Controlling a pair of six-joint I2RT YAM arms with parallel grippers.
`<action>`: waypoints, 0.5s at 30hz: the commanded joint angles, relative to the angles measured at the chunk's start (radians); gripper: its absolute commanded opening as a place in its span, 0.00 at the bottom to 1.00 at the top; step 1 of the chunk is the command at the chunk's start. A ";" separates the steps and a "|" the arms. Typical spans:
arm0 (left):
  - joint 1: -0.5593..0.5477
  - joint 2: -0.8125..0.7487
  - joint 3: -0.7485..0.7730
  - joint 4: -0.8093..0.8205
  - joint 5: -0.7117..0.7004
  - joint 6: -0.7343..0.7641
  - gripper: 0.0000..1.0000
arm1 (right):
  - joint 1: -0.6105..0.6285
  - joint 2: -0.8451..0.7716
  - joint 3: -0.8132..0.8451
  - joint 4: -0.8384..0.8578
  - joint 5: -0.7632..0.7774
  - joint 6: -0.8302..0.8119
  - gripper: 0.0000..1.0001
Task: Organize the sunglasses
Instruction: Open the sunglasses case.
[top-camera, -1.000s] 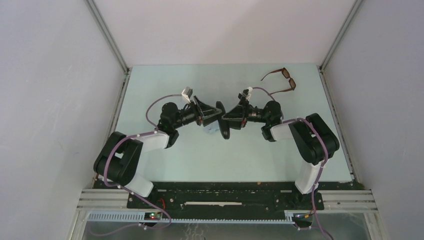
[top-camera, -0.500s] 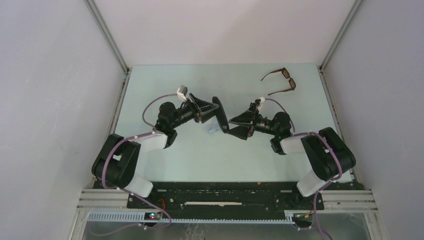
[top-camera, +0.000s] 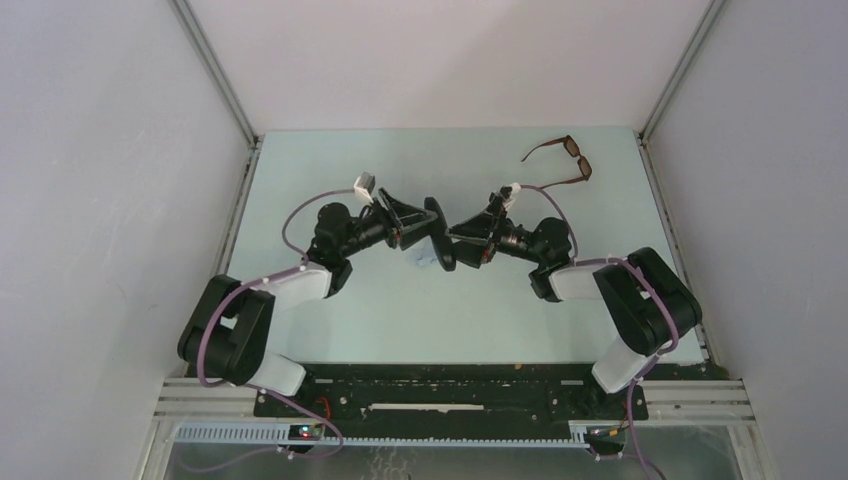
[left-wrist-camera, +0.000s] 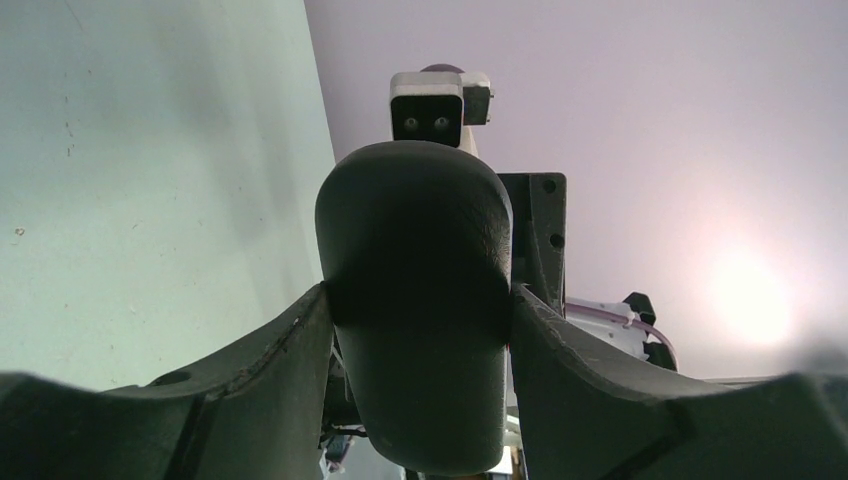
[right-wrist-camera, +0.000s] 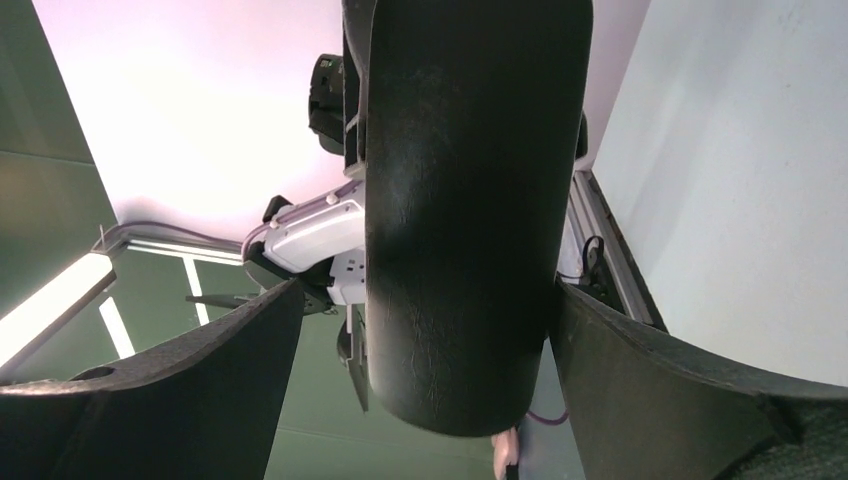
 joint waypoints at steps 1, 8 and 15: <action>0.001 -0.066 0.044 -0.038 0.003 0.053 0.00 | 0.025 0.033 0.052 0.031 0.043 -0.029 0.96; 0.000 -0.087 0.035 -0.080 -0.012 0.075 0.00 | 0.041 0.076 0.053 0.037 0.082 -0.013 0.81; 0.000 -0.097 0.029 -0.084 -0.016 0.079 0.00 | 0.052 0.118 0.053 0.074 0.109 0.028 0.64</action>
